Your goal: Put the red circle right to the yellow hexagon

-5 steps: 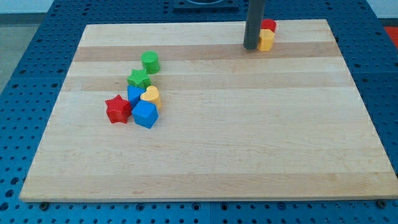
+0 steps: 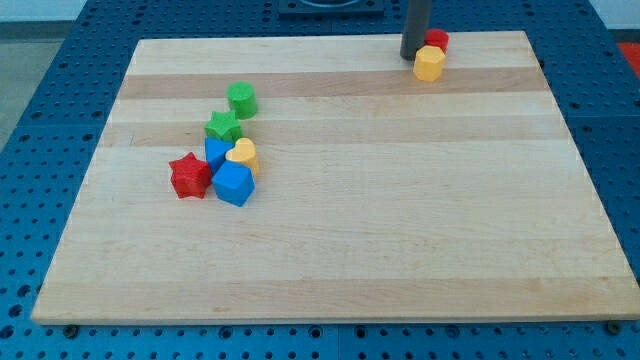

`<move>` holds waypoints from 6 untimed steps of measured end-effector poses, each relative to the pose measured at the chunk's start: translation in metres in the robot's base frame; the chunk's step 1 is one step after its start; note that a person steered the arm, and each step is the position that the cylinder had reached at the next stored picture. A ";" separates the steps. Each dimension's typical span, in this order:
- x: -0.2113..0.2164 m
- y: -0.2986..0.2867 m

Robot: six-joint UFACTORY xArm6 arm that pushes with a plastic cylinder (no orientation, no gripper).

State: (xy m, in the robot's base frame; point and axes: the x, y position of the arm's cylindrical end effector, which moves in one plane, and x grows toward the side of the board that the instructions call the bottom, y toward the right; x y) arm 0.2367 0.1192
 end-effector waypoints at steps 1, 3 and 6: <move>0.000 -0.004; -0.044 -0.002; -0.007 0.078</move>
